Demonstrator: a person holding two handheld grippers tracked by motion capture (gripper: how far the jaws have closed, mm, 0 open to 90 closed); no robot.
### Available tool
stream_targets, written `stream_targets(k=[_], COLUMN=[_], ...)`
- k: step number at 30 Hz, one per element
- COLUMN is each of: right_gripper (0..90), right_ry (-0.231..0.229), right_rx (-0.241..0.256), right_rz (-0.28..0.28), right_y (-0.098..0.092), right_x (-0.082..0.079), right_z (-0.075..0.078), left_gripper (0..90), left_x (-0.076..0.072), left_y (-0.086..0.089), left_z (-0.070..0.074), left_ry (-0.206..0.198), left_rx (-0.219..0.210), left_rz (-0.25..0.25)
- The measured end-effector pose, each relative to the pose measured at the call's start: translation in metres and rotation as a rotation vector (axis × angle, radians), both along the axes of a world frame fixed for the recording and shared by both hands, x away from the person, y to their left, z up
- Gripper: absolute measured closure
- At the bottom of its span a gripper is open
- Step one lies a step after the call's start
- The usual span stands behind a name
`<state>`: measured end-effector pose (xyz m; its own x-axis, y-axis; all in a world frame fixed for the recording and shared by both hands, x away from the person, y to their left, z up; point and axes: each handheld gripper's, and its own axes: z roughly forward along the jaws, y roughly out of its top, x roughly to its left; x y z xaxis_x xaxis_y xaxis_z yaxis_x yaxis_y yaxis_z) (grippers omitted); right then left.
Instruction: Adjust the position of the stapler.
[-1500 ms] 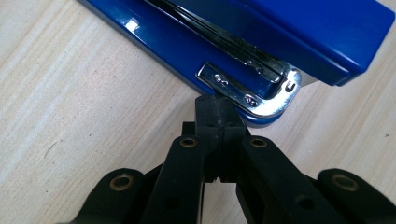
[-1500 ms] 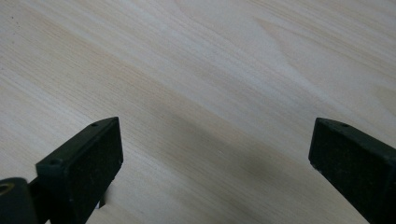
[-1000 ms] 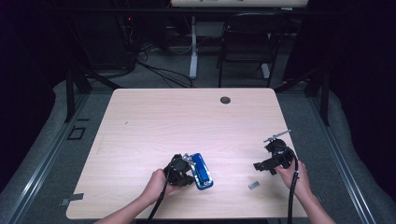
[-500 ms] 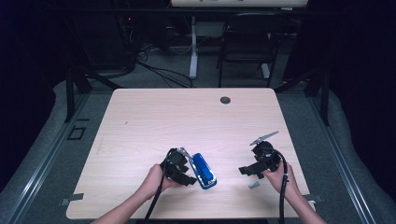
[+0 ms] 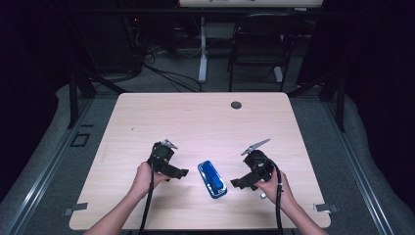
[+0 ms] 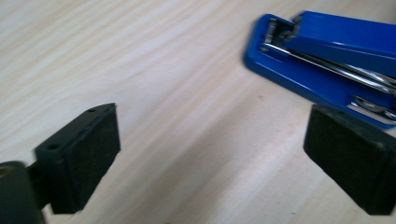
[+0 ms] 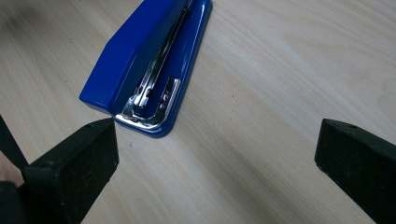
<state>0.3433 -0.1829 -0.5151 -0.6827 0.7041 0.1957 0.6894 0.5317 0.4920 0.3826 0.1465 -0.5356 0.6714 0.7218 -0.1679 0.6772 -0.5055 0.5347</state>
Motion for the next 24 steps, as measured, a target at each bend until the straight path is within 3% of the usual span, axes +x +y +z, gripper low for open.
stream_targets(k=[5,8,11,15,18,21,24], right_gripper=[2.0,7.7,13.9,14.8,19.1,26.9,42.9], right_ry=[0.003,-0.003,-0.004,-0.006,-0.015,-0.014,-0.036], right_rx=[0.014,0.015,0.032,0.063,0.046,-0.006,-0.041], right_rz=[0.017,0.036,0.054,0.091,0.104,0.109,0.106], right_y=[0.015,0.027,0.038,0.053,0.065,0.074,0.078], right_x=[0.0,-0.002,-0.003,-0.007,-0.01,-0.01,-0.011], right_z=[0.0,0.001,0.002,0.002,0.0,-0.006,-0.011], left_gripper=[0.2,0.0,0.0,0.0,0.0,0.0,0.0], left_x=[0.004,0.006,0.009,0.012,0.011,0.01,0.011], left_y=[0.007,0.01,0.015,0.019,0.017,0.015,0.016], left_z=[0.0,-0.001,-0.003,-0.005,-0.005,-0.005,-0.006], left_ry=[-0.012,-0.022,-0.015,0.0,0.0,-0.002,0.004], left_rx=[0.003,0.012,0.013,-0.013,-0.017,-0.017,-0.012], left_rz=[0.026,0.042,0.056,0.07,0.061,0.049,0.035])
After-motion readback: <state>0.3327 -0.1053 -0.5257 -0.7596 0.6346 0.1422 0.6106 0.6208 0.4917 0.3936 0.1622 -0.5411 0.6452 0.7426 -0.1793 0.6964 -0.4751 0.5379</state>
